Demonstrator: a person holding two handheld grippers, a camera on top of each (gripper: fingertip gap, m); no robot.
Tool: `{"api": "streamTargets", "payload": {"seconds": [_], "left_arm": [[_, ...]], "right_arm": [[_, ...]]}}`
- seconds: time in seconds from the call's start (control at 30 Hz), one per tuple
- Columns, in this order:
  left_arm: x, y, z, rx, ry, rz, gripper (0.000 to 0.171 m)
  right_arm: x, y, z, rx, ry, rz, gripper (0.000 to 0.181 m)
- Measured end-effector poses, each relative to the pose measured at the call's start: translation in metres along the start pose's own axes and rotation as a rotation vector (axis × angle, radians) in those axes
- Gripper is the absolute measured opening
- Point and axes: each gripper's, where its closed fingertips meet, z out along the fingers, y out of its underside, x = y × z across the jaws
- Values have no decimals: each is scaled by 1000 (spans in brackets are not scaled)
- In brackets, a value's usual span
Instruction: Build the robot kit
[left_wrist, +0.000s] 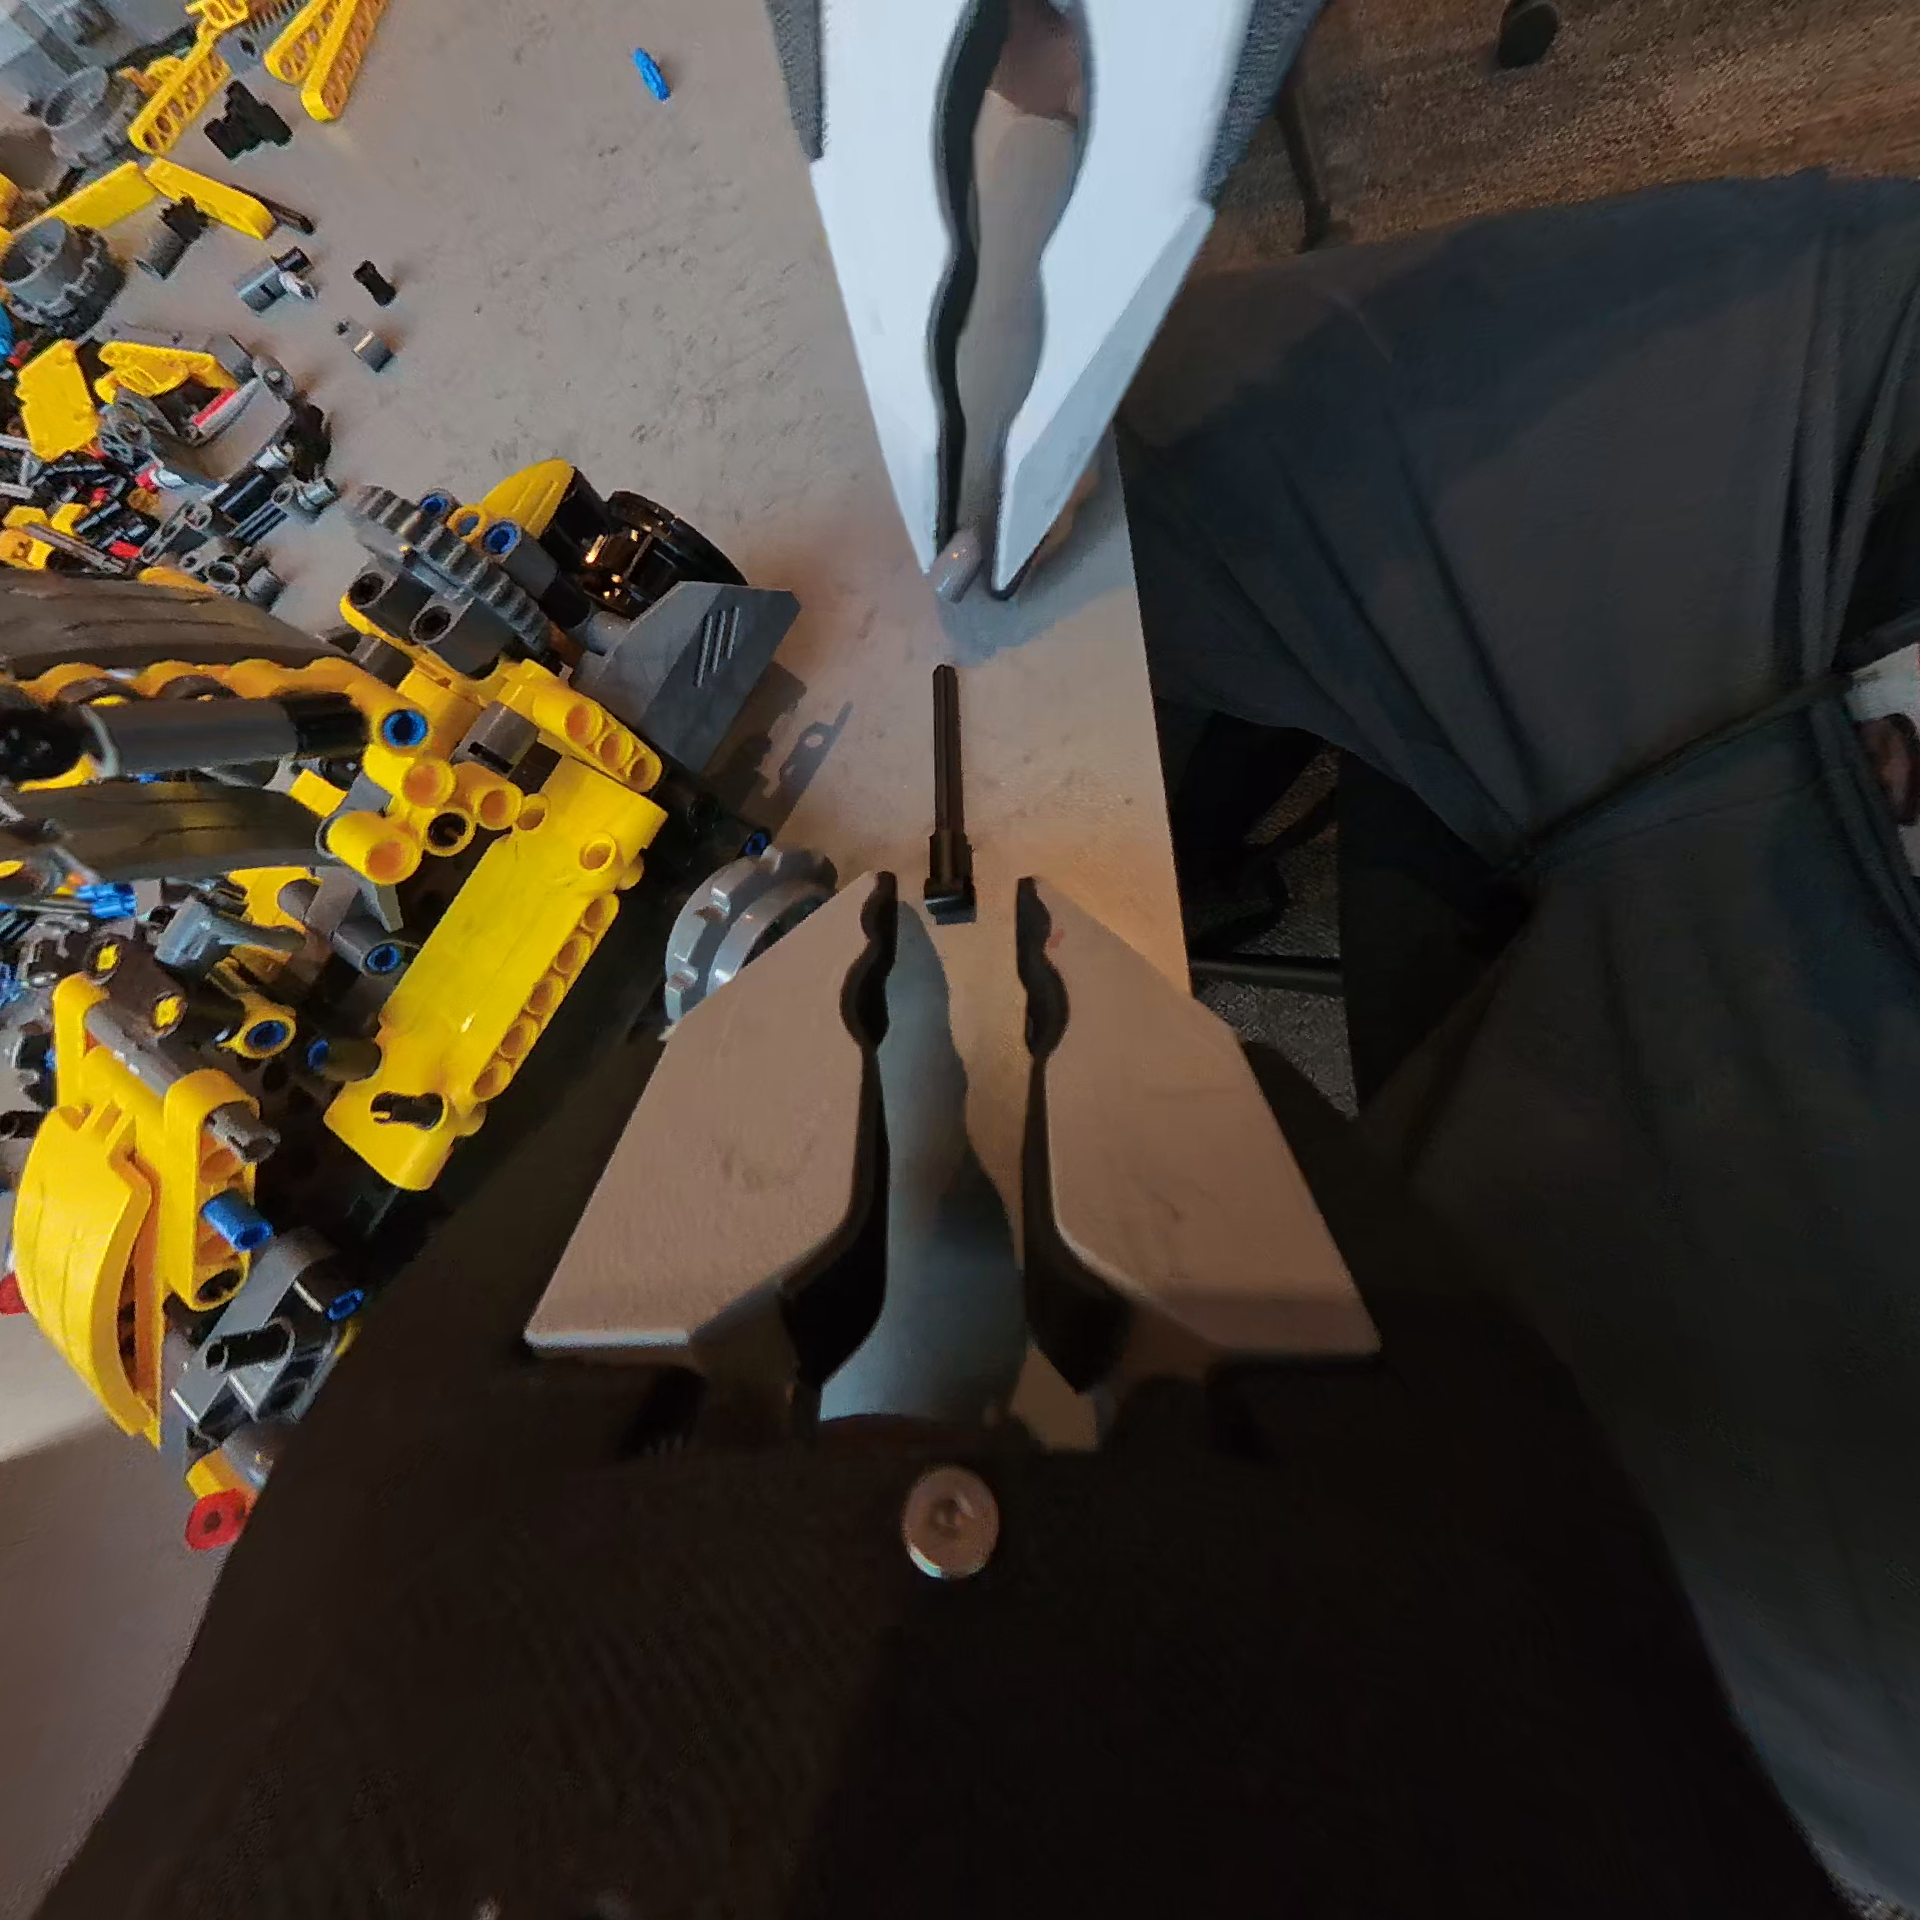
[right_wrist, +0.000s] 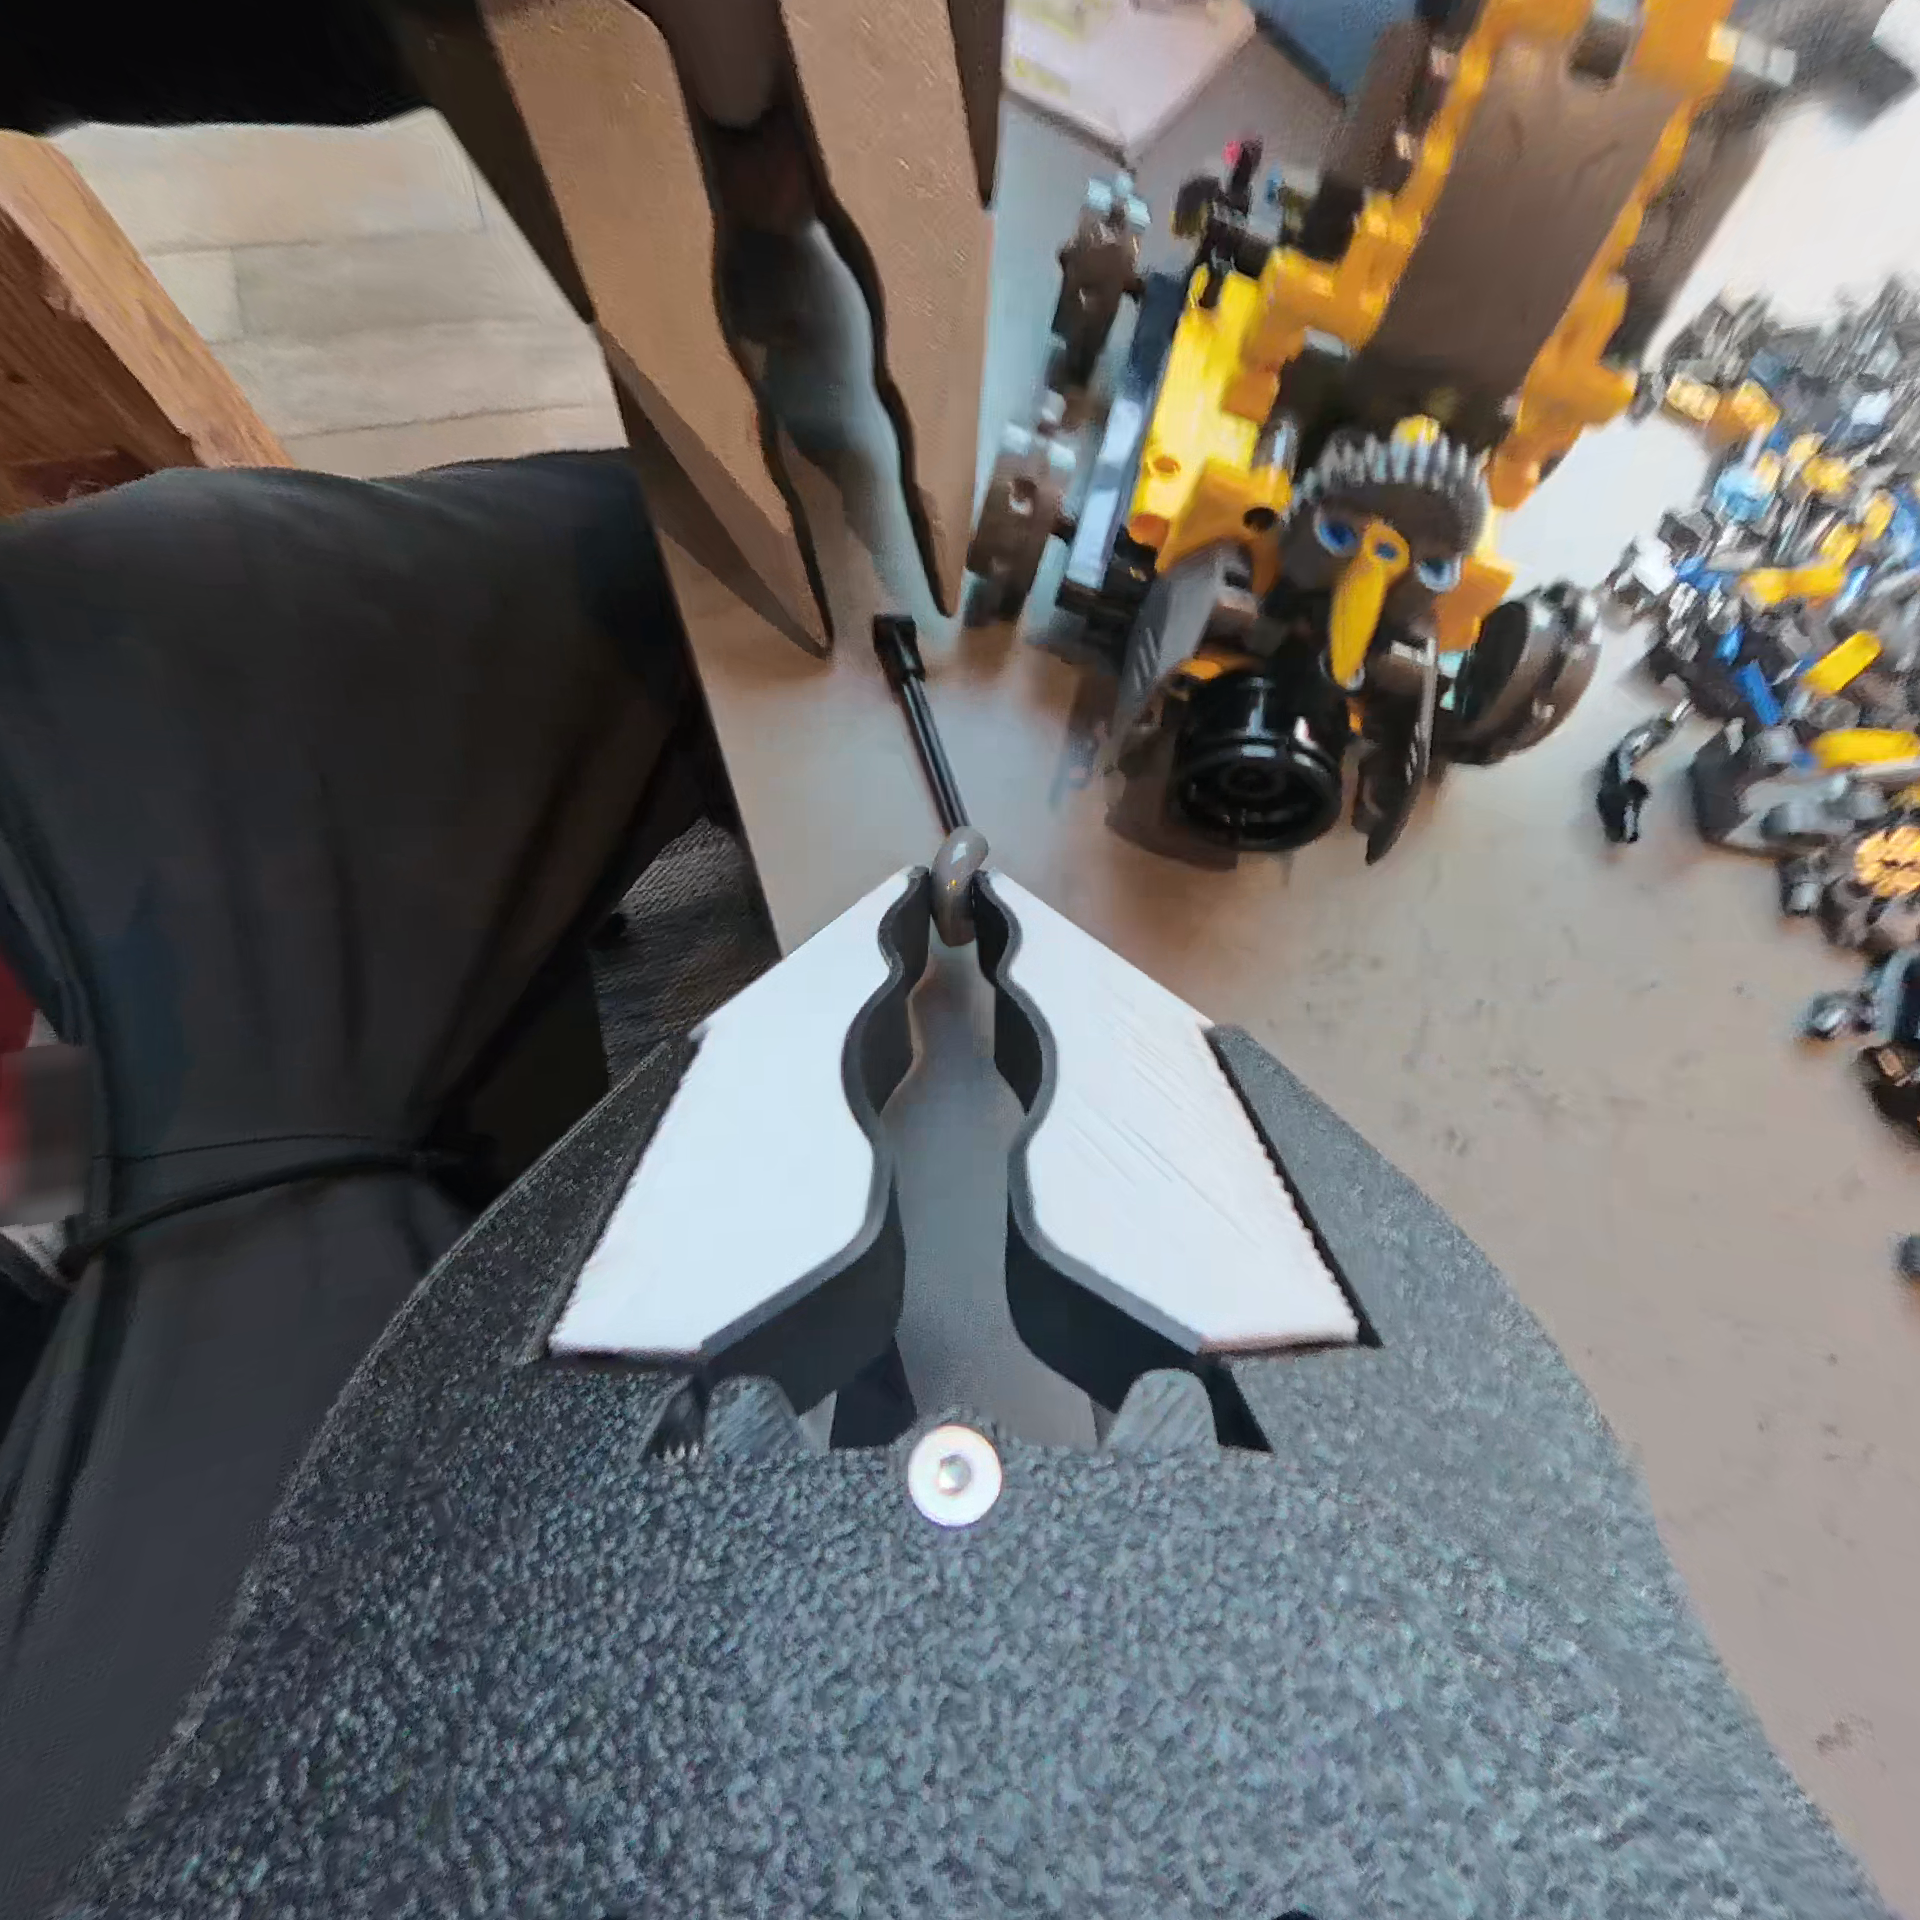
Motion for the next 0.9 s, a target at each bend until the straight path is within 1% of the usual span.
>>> {"api": "streamTargets", "payload": {"seconds": [0.07,0.17,0.23,0.33,0.43,0.6,0.67,0.7,0.8,0.9], "left_arm": [[0,-6,-4,39,-4,-30,21],[8,-26,-10,129,3,-60,17],[13,-37,-8,140,-27,-2,17],[23,-48,1,115,-58,115,15],[36,-59,6,157,-48,203,11],[41,-59,9,167,-33,212,11],[43,-57,9,161,-28,217,4],[44,-56,9,160,-25,225,4],[45,-53,10,146,-34,234,4],[43,-53,9,165,-52,222,4]], "right_arm": [[-5,-5,-4,29,20,-56,7],[-20,-15,-9,84,-38,-68,7],[-29,-22,-12,129,-112,-13,7],[-36,-28,-17,182,-207,77,7],[-43,-27,-18,171,-281,141,7],[-50,-23,-16,147,-348,158,6],[-55,-26,-18,156,-404,174,6],[-57,-25,-17,146,-423,179,6],[-58,-24,-14,125,-444,185,6],[-57,-24,-12,115,-448,201,6]]}}
